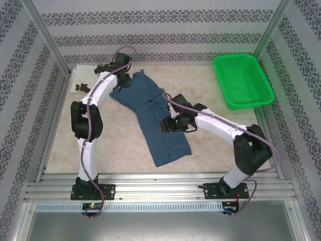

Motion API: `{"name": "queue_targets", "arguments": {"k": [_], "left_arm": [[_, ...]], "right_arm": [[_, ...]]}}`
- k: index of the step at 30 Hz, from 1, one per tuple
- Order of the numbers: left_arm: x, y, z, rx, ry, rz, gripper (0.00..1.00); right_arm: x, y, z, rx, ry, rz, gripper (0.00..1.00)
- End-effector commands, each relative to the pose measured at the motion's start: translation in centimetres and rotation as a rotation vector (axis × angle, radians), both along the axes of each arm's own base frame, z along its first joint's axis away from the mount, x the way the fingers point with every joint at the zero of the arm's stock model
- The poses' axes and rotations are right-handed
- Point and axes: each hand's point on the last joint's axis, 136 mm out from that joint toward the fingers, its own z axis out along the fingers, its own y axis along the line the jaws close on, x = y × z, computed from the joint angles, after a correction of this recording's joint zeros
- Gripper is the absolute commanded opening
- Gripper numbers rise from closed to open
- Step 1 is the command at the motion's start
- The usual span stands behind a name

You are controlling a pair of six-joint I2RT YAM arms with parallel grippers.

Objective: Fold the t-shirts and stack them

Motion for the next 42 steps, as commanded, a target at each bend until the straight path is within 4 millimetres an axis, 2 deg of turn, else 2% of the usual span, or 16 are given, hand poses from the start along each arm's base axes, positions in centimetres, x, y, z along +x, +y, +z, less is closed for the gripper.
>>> {"name": "queue_targets", "arguments": {"k": [1, 3, 5, 11, 18, 22, 25, 29, 31, 33, 35, 38, 40, 42], "left_arm": [[-0.8, 0.4, -7.1, -0.02, 0.118, 0.047, 0.12], [-1.0, 0.5, -8.8, -0.021, 0.146, 0.061, 0.03], [-0.9, 0.3, -10.3, -0.03, 0.162, 0.064, 0.01], [1.1, -0.7, -13.1, -0.046, 0.2, 0.027, 0.05], [5.1, -3.3, -13.7, -0.065, 0.175, -0.047, 0.11], [7.2, -5.6, -13.9, -0.134, 0.104, -0.1, 0.24], [8.6, -7.7, -13.8, -0.218, 0.045, -0.127, 0.41], [10.6, -10.9, -12.1, -0.336, -0.063, -0.188, 0.6], [11.4, -11.6, -11.3, -0.353, -0.105, -0.214, 0.65], [11.7, -11.4, -10.5, -0.35, -0.124, -0.219, 0.67], [11.8, -10.6, -8.7, -0.35, -0.135, -0.205, 0.71], [11.8, -8.3, -4.0, -0.383, -0.174, -0.142, 0.84], [11.5, -6.4, 0.6, -0.395, -0.229, -0.108, 0.92], [10.7, -3.6, 5.9, -0.378, -0.31, -0.071, 0.99]], "right_arm": [[1.1, -0.4, -1.6, -0.066, -0.005, 0.037, 0.59], [1.3, -0.5, -2.7, -0.1, 0.018, 0.048, 0.56], [0.9, -0.3, -3.6, -0.126, 0.022, 0.065, 0.56], [-2.0, 0.4, -6.4, -0.204, 0.053, 0.097, 0.56], [-5.7, 3.3, -9.6, -0.215, 0.136, 0.126, 0.55], [-7.0, 5.4, -10.4, -0.177, 0.164, 0.135, 0.54], [-7.6, 7.5, -10.4, -0.128, 0.183, 0.153, 0.54], [-8.2, 10.1, -9.9, -0.069, 0.209, 0.188, 0.54], [-8.6, 10.9, -9.4, -0.053, 0.218, 0.208, 0.54], [-8.7, 11.0, -8.4, -0.04, 0.209, 0.208, 0.56], [-8.2, 10.6, -6.8, -0.027, 0.173, 0.196, 0.58], [-6.4, 9.4, -3.2, 0.014, 0.09, 0.154, 0.6], [-4.6, 8.1, -0.4, 0.052, 0.029, 0.117, 0.61], [-2.4, 6.4, 2.5, 0.089, -0.048, 0.073, 0.62]]}}
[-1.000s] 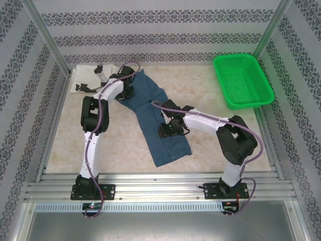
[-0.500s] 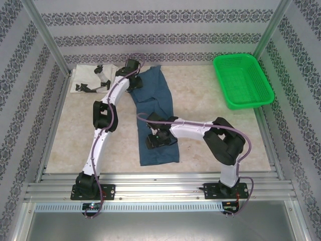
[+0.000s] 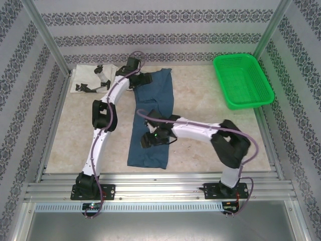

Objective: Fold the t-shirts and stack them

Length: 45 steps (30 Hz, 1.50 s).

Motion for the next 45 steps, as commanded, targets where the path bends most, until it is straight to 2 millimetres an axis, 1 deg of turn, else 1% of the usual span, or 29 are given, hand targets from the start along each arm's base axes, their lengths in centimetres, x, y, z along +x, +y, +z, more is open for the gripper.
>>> {"name": "queue_targets", "arguments": {"k": [1, 3, 4, 5, 6, 7, 8, 10, 11, 13, 15, 16, 18, 19, 21, 23, 24, 25, 27, 31, 33, 37, 41, 45], "left_arm": [[-0.6, 5.8, 14.3, -0.039, -0.202, 0.117, 1.0], [-2.7, 8.1, 18.7, -0.056, -0.26, 0.153, 1.0], [-4.2, 8.7, 20.3, -0.058, -0.281, 0.155, 1.0], [-5.6, 9.1, 21.3, -0.046, -0.299, 0.157, 1.0], [-7.3, 9.2, 21.4, -0.033, -0.301, 0.147, 1.0], [-8.8, 9.3, 21.2, -0.03, -0.297, 0.144, 1.0], [-10.7, 9.6, 20.5, -0.028, -0.28, 0.158, 1.0], [-14.3, 9.3, 18.0, -0.059, -0.236, 0.155, 0.96], [-15.7, 9.1, 16.8, -0.075, -0.218, 0.158, 0.91], [-18.7, 8.2, 13.5, -0.114, -0.184, 0.146, 0.74], [-21.0, 7.4, 11.0, -0.12, -0.143, 0.134, 0.63], [-22.0, 6.7, 9.7, -0.124, -0.116, 0.116, 0.59], [-23.4, 5.3, 7.9, -0.123, -0.081, 0.08, 0.57], [-24.2, 4.5, 7.1, -0.131, -0.057, 0.056, 0.56], [-25.5, 2.9, 5.7, -0.154, -0.023, 0.002, 0.56], [-26.6, 2.1, 4.6, -0.166, -0.002, -0.017, 0.57], [-27.2, 1.3, 4.1, -0.177, 0.004, -0.043, 0.58], [-28.0, 1.0, 3.2, -0.172, 0.038, -0.056, 0.57], [-29.3, 0.7, 1.7, -0.162, 0.091, -0.077, 0.57], [-32.1, 1.2, -1.3, -0.155, 0.198, -0.059, 0.58], [-33.3, 1.1, -2.4, -0.158, 0.237, -0.059, 0.58], [-35.5, 0.4, -4.3, -0.192, 0.324, -0.062, 0.61], [-37.7, -0.2, -6.0, -0.204, 0.404, -0.065, 0.62], [-40.2, -0.6, -7.3, -0.187, 0.473, -0.078, 0.6]], "right_arm": [[3.8, -2.9, 5.9, 0.07, -0.144, -0.078, 0.63], [6.5, -4.5, 7.8, 0.084, -0.203, -0.119, 0.64], [8.0, -4.8, 8.5, 0.09, -0.227, -0.123, 0.64], [9.6, -5.5, 8.7, 0.08, -0.237, -0.144, 0.64], [11.2, -5.8, 8.8, 0.071, -0.239, -0.156, 0.64], [12.7, -5.7, 9.2, 0.075, -0.249, -0.151, 0.64], [14.5, -5.8, 9.2, 0.055, -0.26, -0.153, 0.63], [17.6, -5.6, 8.7, 0.003, -0.282, -0.145, 0.6], [18.9, -5.6, 8.4, -0.025, -0.289, -0.139, 0.59], [21.7, -5.5, 7.8, -0.072, -0.315, -0.134, 0.57], [23.8, -5.3, 6.8, -0.094, -0.31, -0.136, 0.55], [24.6, -5.1, 6.3, -0.1, -0.299, -0.13, 0.54], [26.1, -4.8, 5.1, -0.12, -0.294, -0.132, 0.54], [26.7, -4.5, 4.4, -0.117, -0.288, -0.13, 0.54], [27.7, -3.9, 3.5, -0.106, -0.278, -0.133, 0.54], [28.7, -3.5, 2.6, -0.082, -0.273, -0.15, 0.54], [29.3, -3.3, 2.3, -0.067, -0.272, -0.164, 0.54], [29.9, -3.5, 1.9, -0.068, -0.275, -0.184, 0.54], [30.8, -3.5, 1.3, -0.049, -0.27, -0.215, 0.54], [32.1, -3.3, 0.8, -0.015, -0.283, -0.256, 0.54], [32.5, -3.0, 0.7, 0.004, -0.278, -0.268, 0.54], [32.6, -2.5, -1.0, 0.05, -0.211, -0.302, 0.56], [32.8, -2.3, -2.4, 0.085, -0.159, -0.345, 0.58], [33.3, -3.2, -3.7, 0.101, -0.106, -0.42, 0.58]]}}
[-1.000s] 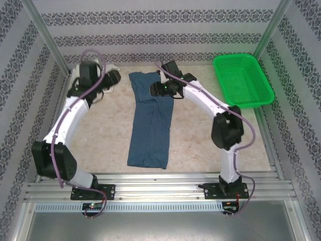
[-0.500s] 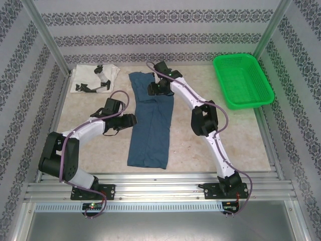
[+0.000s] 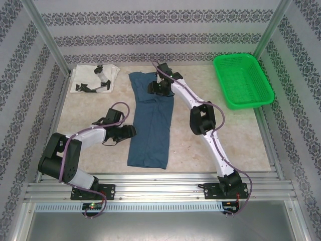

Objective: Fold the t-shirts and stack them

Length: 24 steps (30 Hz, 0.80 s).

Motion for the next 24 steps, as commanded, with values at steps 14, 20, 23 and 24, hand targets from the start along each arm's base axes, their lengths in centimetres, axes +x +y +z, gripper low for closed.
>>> {"name": "queue_targets", "arguments": {"k": [14, 20, 23, 24], "left_arm": [[-12.7, -2.3, -6.0, -0.005, 0.354, -0.113, 0.5], [-14.3, -3.7, -7.1, -0.031, 0.382, -0.127, 0.5], [-15.2, -5.0, -7.4, -0.04, 0.395, -0.159, 0.5], [-15.6, -5.3, -7.5, -0.044, 0.403, -0.165, 0.49]], "right_arm": [[5.2, -5.6, -3.6, 0.133, 0.086, -0.411, 0.61], [7.8, -5.2, -3.7, 0.256, 0.064, -0.501, 0.62], [9.1, -5.4, -2.5, 0.29, 0.012, -0.522, 0.62], [9.4, -5.2, -1.8, 0.308, -0.003, -0.515, 0.62]]}}
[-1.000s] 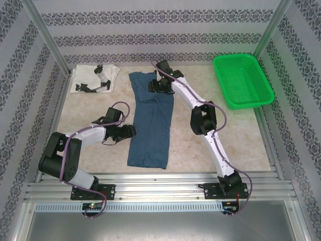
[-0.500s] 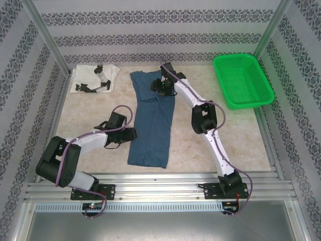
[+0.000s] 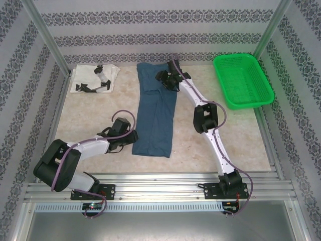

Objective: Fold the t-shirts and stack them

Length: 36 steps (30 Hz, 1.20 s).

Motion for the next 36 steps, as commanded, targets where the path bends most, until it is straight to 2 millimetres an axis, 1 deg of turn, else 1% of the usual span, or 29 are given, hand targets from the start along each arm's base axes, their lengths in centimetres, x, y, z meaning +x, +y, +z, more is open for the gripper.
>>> {"name": "queue_targets", "arguments": {"k": [1, 3, 5, 6, 7, 8, 9, 11, 12, 13, 14, 15, 16, 18, 19, 20, 21, 23, 24, 26, 28, 30, 33, 36], "left_arm": [[-14.3, -4.4, -6.1, -0.175, 0.555, -0.196, 0.48], [-14.8, -4.6, -6.2, -0.19, 0.554, -0.194, 0.48], [-14.7, -4.1, -5.8, -0.174, 0.537, -0.179, 0.47], [-14.3, -4.1, -5.1, -0.174, 0.51, -0.18, 0.47], [-13.6, -4.5, -4.0, -0.195, 0.469, -0.184, 0.47], [-13.1, -4.7, -2.8, -0.209, 0.43, -0.181, 0.49], [-12.5, -4.7, -1.5, -0.215, 0.386, -0.18, 0.51], [-11.5, -5.1, 1.5, -0.26, 0.281, -0.194, 0.62], [-11.3, -5.3, 2.7, -0.288, 0.24, -0.204, 0.68], [-11.2, -5.6, 3.9, -0.326, 0.204, -0.214, 0.73], [-11.2, -5.7, 4.7, -0.359, 0.181, -0.219, 0.78], [-11.4, -5.7, 4.9, -0.376, 0.178, -0.214, 0.8], [-11.8, -5.2, 4.4, -0.375, 0.199, -0.194, 0.8], [-12.3, -4.3, 2.8, -0.345, 0.239, -0.158, 0.78], [-12.5, -3.9, 2.0, -0.331, 0.252, -0.147, 0.77], [-12.6, -3.7, 1.3, -0.318, 0.265, -0.134, 0.76], [-12.6, -3.3, 0.9, -0.298, 0.275, -0.12, 0.75], [-12.5, -2.7, 0.2, -0.25, 0.286, -0.094, 0.73], [-12.3, -2.4, 0.2, -0.233, 0.281, -0.084, 0.73], [-11.7, -2.0, 0.8, -0.22, 0.243, -0.062, 0.74], [-10.9, -2.3, 2.0, -0.255, 0.183, -0.055, 0.76], [-10.6, -2.5, 2.9, -0.29, 0.144, -0.055, 0.78], [-11.1, -2.3, 2.8, -0.285, 0.156, -0.057, 0.78], [-10.9, -1.8, 1.6, -0.244, 0.169, -0.049, 0.78]], "right_arm": [[1.3, -0.8, -1.0, 0.031, -0.007, -0.059, 0.63], [1.2, 0.0, 1.9, 0.051, -0.058, -0.005, 0.63], [0.3, 1.3, 5.5, 0.058, -0.108, 0.073, 0.64], [-0.4, 1.7, 7.0, 0.053, -0.122, 0.105, 0.64], [-1.4, 2.2, 8.7, 0.052, -0.135, 0.153, 0.64], [-2.6, 2.5, 9.8, 0.058, -0.133, 0.191, 0.64], [-3.8, 2.7, 11.5, 0.063, -0.148, 0.219, 0.64], [-7.3, 3.5, 14.2, 0.043, -0.19, 0.288, 0.65], [-9.0, 3.4, 14.9, 0.019, -0.2, 0.309, 0.66], [-11.1, 3.0, 15.2, -0.008, -0.188, 0.321, 0.67], [-13.4, 2.5, 15.1, -0.014, -0.17, 0.33, 0.67], [-15.3, 2.1, 14.8, -0.005, -0.157, 0.341, 0.67], [-17.6, 1.2, 14.0, -0.007, -0.128, 0.347, 0.67], [-22.0, -1.1, 12.2, -0.041, -0.077, 0.34, 0.67], [-24.5, -2.6, 10.7, -0.06, -0.042, 0.331, 0.67], [-26.7, -3.8, 9.8, -0.069, -0.017, 0.324, 0.66], [-28.7, -4.6, 9.0, -0.071, 0.005, 0.319, 0.66], [-33.1, -5.8, 6.8, -0.047, 0.059, 0.319, 0.65], [-34.9, -6.0, 5.7, -0.032, 0.078, 0.323, 0.65], [-38.5, -6.9, 3.6, -0.019, 0.121, 0.318, 0.63], [-40.8, -7.4, 2.0, -0.004, 0.144, 0.306, 0.61], [-42.3, -7.6, 1.1, 0.022, 0.161, 0.3, 0.61], [-43.9, -7.5, 0.1, 0.029, 0.19, 0.307, 0.59], [-45.1, -7.0, -0.5, 0.035, 0.212, 0.305, 0.59]]}}
